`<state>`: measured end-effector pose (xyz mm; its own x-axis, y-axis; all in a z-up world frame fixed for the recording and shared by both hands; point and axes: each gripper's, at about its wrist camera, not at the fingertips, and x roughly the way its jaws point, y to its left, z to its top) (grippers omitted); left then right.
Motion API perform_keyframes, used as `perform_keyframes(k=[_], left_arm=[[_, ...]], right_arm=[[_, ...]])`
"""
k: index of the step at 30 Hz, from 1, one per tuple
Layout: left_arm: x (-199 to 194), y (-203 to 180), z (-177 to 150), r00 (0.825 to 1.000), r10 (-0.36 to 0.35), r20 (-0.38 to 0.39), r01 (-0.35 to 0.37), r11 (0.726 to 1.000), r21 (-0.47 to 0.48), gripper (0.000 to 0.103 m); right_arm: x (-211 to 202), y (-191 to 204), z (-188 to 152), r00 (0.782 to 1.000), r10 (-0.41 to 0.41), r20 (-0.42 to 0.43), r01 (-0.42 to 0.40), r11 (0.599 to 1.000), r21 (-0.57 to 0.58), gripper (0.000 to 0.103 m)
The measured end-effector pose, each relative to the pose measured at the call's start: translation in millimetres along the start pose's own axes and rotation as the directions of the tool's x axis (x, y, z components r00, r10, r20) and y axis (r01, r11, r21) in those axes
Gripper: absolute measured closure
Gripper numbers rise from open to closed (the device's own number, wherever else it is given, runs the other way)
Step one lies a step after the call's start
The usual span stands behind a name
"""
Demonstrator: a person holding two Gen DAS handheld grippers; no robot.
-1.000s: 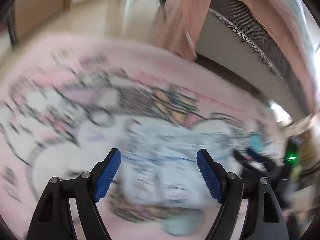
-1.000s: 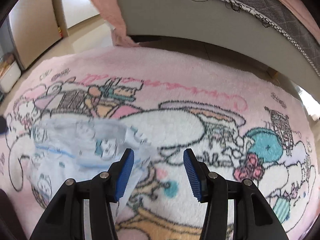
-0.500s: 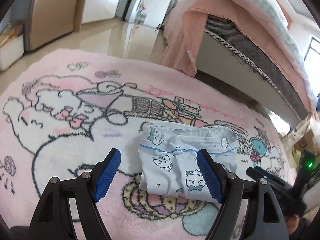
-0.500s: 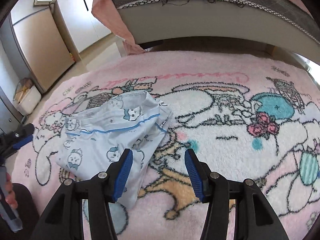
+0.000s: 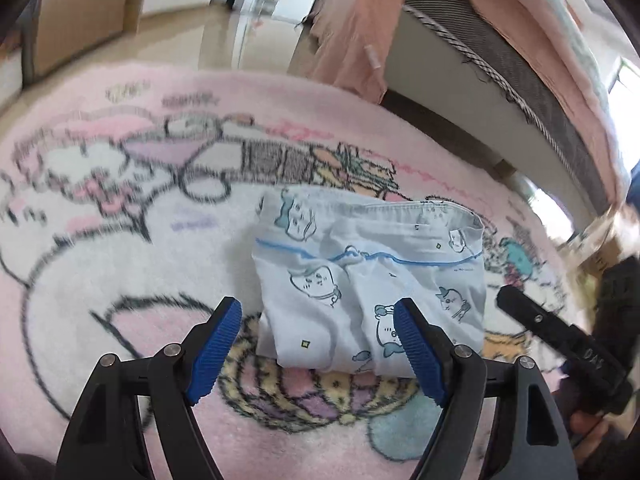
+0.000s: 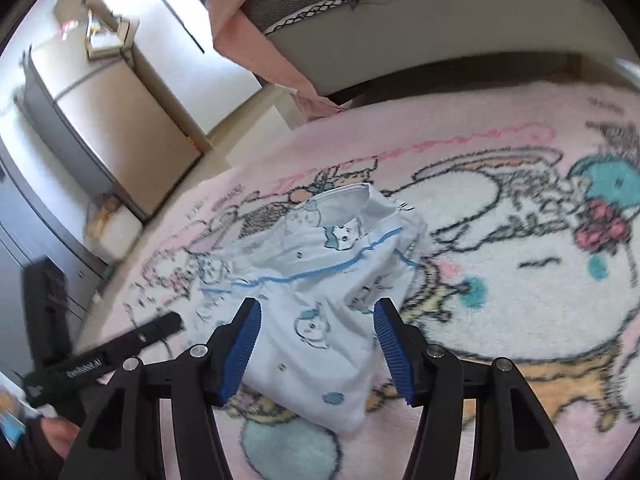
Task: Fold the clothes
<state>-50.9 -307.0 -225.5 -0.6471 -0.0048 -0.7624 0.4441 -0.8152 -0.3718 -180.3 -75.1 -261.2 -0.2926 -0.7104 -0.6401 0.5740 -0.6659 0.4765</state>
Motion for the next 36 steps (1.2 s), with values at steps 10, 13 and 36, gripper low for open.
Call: perform_keyframes(k=[10,13,36], left_arm=[[20,0,-3,0.999,0.008,-0.046,-0.009,1.0,-0.013,0.025],[8,-12,3,1.0,0.017,0.025,-0.018,0.999,0.039,0.025],[63,-55,34,0.969,-0.246,-0.02,0.246,0.958,0.149,0.026]], right_arm=[[19,-31,1,1.0,0.016,-0.024,-0.013,0.993,0.118,0.093],[13,-25,7,1.0,-0.029,0.006,0.028,0.997,0.068,0.093],[70,-13,15,0.977,0.177,-0.121,-0.182,0.983,-0.032,0.094]])
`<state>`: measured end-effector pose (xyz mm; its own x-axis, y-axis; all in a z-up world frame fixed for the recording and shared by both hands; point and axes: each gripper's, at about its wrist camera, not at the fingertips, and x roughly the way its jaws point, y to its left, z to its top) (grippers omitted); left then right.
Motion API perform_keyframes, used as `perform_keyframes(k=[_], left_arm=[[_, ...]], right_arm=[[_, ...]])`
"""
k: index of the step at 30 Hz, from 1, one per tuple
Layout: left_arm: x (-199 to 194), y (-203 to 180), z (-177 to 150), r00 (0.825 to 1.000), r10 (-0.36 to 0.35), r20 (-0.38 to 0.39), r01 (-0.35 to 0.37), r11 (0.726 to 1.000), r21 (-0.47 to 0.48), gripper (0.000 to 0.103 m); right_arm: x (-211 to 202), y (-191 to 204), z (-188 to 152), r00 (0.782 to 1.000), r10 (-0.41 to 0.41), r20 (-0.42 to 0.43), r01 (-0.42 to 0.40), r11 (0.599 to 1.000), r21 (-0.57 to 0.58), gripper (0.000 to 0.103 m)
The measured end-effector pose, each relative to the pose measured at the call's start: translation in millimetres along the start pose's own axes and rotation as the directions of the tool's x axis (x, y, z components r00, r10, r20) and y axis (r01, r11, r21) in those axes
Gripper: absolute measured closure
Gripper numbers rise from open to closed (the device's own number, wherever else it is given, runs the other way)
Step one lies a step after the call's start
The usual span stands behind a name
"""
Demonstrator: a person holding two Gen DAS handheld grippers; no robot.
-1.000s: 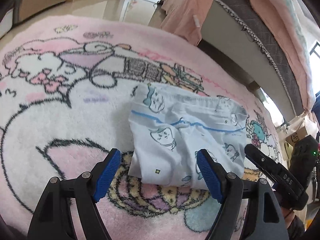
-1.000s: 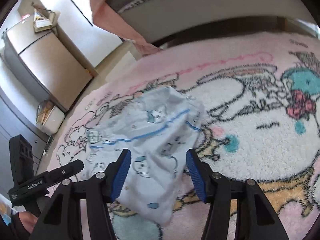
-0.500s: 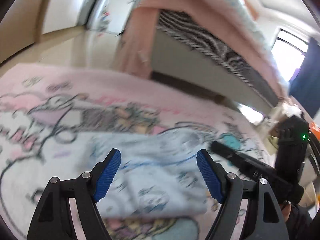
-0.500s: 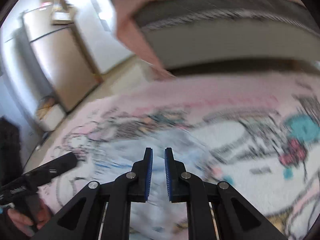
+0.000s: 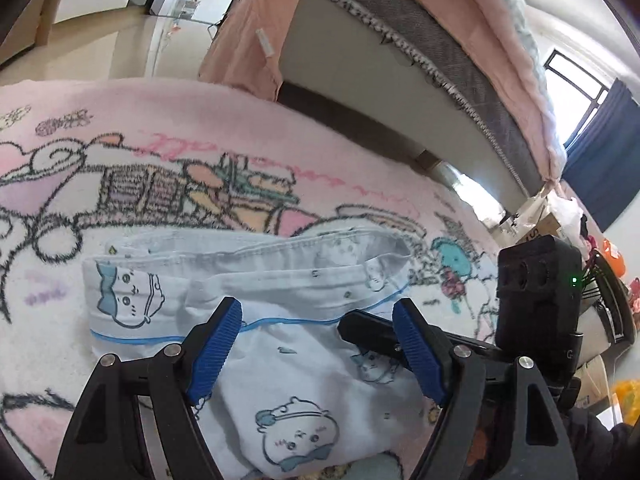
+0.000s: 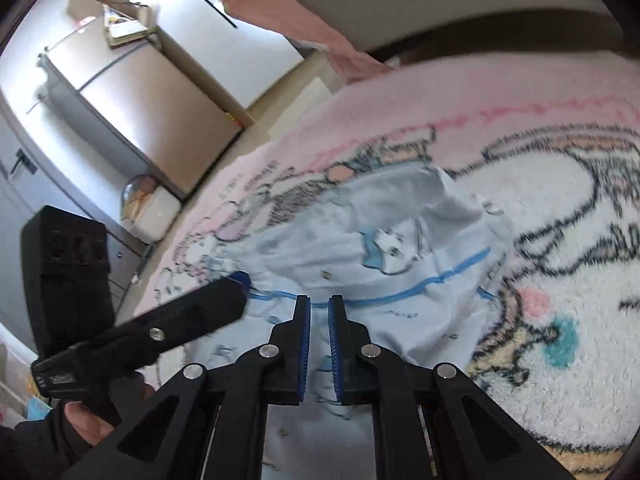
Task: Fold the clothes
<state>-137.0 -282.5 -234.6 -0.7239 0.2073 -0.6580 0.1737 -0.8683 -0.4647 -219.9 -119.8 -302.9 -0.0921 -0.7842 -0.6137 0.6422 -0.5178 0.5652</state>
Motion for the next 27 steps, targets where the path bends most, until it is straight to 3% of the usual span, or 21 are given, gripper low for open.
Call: perform_keyframes(k=[4,10,14,21,25,27], left_arm=[[12,13,-6,0.999,0.029,-0.039,-0.03,0.999,-0.04,0.026],[8,16,-8,0.997,0.066,-0.038,-0.067,0.998,-0.008,0.027],[0,22,-6,0.988,0.151,-0.019,-0.15,0.989,0.016,0.027],[-20,62,1,0.984,0.178,0.011,-0.175,0.973,-0.15,0.027],[-25,76,1,0.967,0.254,0.0,-0.25,0.949,-0.195,0.027],[-31,80,3,0.965,0.26,0.006,-0.252,0.939,-0.234,0.027]], right_arm=[[5,-7,-6,0.998,-0.054,-0.03,0.054,0.998,-0.008,0.097],[0,-15,-8,0.997,-0.06,-0.037,0.06,0.998,-0.012,0.098],[-5,-16,-9,0.996,-0.075,-0.04,0.074,0.997,-0.029,0.098],[-17,-18,-7,0.992,-0.126,-0.027,0.125,0.992,-0.033,0.098],[-29,-25,-6,0.98,-0.2,-0.022,0.2,0.98,-0.019,0.098],[-37,-30,-4,0.965,-0.262,-0.023,0.263,0.965,0.011,0.098]])
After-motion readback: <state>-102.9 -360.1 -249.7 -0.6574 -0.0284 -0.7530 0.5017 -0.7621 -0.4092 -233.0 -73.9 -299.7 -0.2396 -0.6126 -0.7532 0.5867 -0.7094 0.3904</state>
